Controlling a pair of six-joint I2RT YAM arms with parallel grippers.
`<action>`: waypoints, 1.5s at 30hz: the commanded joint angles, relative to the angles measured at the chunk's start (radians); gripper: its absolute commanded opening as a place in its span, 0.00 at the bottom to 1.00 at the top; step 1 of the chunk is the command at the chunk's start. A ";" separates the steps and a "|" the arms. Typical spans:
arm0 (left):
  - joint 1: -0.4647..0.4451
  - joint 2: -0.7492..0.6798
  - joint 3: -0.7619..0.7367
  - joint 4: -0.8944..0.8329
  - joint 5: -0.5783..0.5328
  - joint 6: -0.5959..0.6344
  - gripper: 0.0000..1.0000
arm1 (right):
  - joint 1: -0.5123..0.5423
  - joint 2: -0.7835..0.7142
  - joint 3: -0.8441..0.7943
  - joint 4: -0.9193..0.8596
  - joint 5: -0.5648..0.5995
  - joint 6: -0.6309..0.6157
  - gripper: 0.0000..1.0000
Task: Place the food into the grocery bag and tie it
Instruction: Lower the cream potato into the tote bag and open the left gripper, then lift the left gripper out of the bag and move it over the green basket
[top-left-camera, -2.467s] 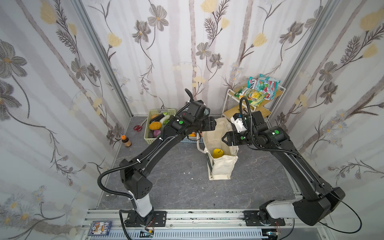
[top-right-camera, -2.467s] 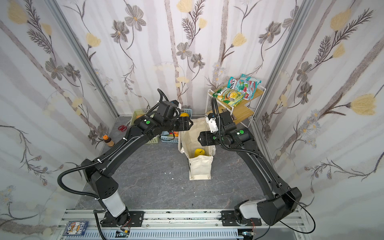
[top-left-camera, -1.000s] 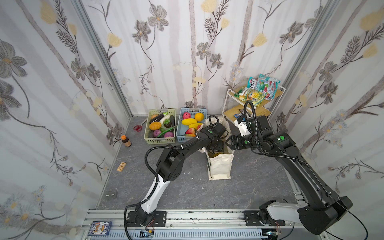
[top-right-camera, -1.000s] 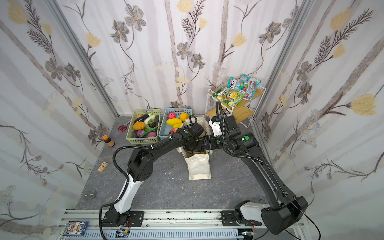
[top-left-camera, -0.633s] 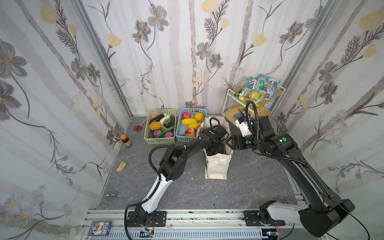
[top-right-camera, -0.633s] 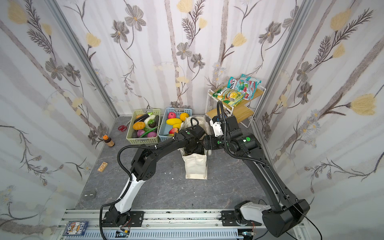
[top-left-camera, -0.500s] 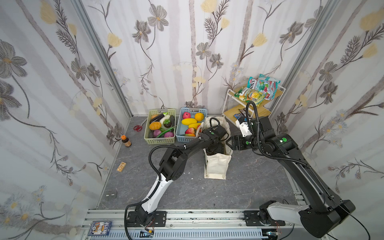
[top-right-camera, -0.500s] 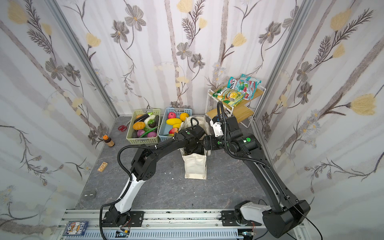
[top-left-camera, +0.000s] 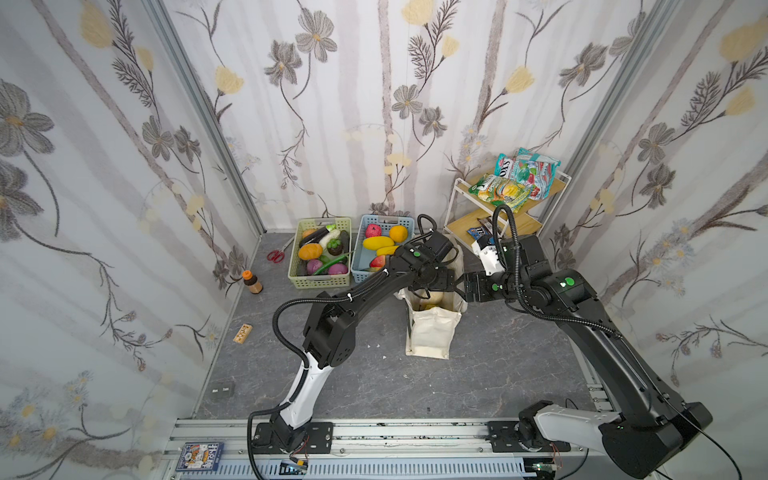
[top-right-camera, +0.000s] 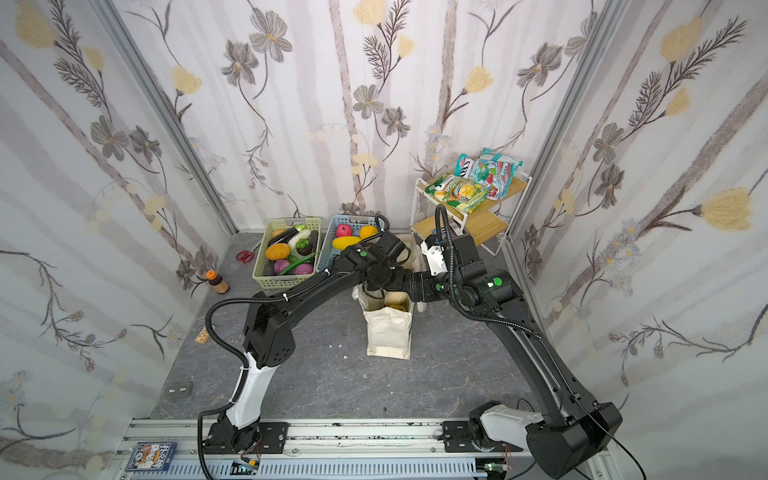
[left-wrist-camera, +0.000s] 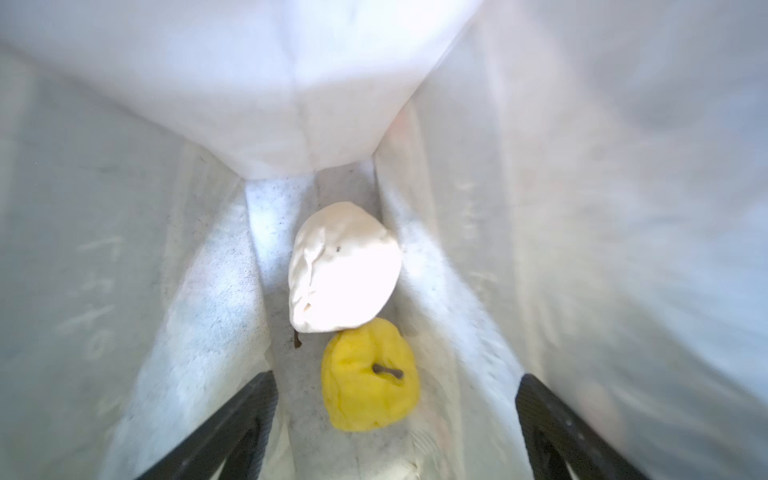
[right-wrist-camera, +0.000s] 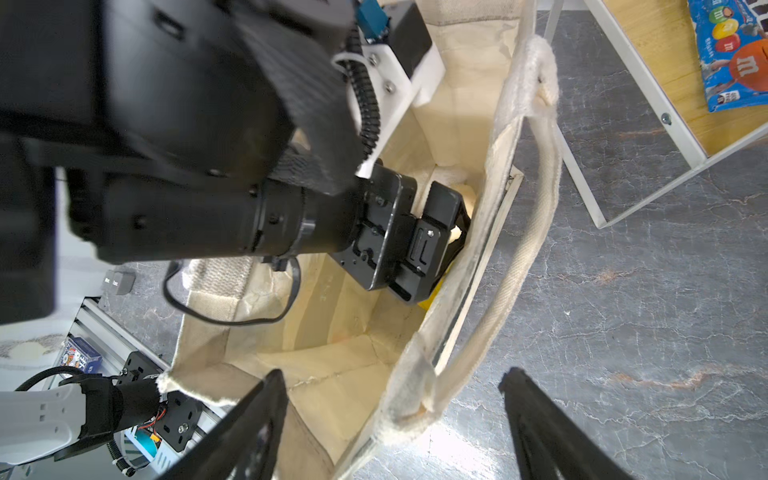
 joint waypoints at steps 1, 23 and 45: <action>-0.001 -0.043 0.016 0.009 0.002 -0.011 0.92 | 0.000 -0.003 0.000 0.058 -0.011 0.008 0.82; 0.182 -0.279 -0.014 -0.014 -0.245 0.070 0.93 | 0.047 0.056 0.097 0.065 -0.029 -0.011 0.85; 0.668 -0.353 -0.491 0.253 -0.294 0.113 0.93 | 0.143 0.162 0.252 0.222 -0.010 0.010 0.91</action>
